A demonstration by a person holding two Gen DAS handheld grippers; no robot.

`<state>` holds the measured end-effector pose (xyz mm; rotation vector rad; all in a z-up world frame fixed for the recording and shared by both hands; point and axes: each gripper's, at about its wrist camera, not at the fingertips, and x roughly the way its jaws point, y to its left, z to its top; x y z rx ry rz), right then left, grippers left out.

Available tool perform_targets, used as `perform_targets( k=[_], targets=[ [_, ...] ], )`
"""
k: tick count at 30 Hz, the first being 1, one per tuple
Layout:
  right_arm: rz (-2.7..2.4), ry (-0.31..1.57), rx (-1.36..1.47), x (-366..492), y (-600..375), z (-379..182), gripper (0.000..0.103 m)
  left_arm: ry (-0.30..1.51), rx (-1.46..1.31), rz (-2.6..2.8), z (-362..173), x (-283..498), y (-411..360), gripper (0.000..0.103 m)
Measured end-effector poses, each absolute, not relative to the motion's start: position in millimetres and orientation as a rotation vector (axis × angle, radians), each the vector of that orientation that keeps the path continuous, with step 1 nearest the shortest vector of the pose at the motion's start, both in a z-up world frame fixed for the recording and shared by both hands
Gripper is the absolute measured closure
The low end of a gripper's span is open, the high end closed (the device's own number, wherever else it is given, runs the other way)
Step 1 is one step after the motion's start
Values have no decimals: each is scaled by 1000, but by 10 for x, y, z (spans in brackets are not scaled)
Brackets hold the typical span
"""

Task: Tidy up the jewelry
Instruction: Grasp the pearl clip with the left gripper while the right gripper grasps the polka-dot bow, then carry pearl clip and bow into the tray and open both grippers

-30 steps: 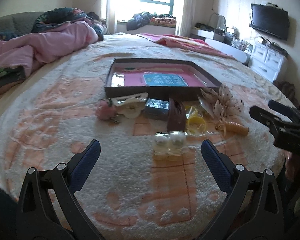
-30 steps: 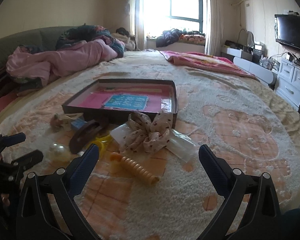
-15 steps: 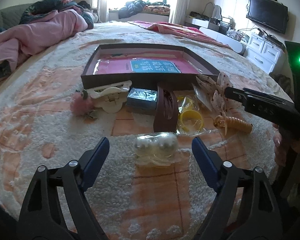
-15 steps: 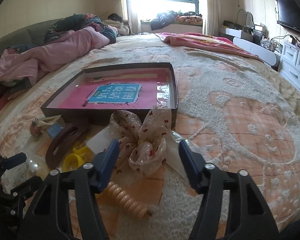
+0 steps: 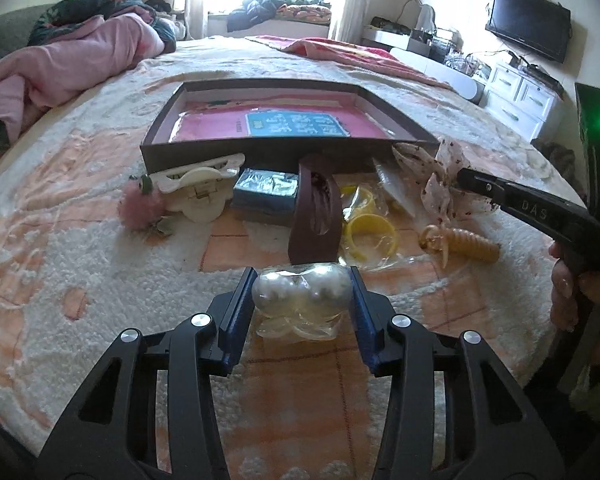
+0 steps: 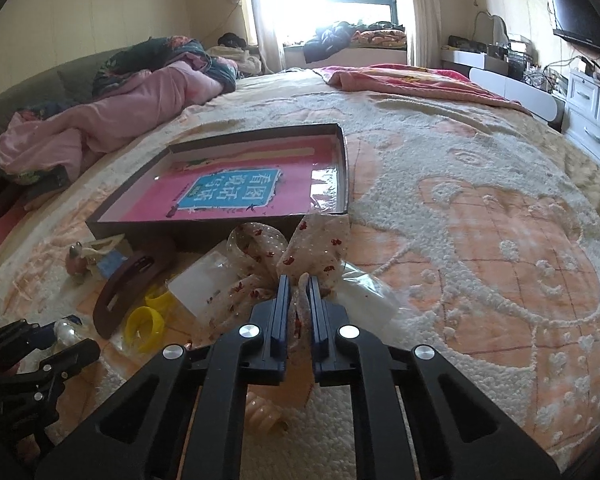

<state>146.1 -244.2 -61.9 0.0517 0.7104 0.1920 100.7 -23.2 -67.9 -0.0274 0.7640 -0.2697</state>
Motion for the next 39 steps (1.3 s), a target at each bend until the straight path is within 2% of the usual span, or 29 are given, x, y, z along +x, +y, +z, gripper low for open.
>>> perform_targets(
  k=[9,22,39],
  targets=[
    [178,657,97,1333,-2655,-439,95,678,-10,-312,-399,1037,-384,67],
    [159,634,106,1638,-2780,-197,95,642,-72,-281,-198,1702,-239,67],
    [213,673,16,2376,-2237,-204,95,691,-91,-187,-302,2514,195,67]
  ],
)
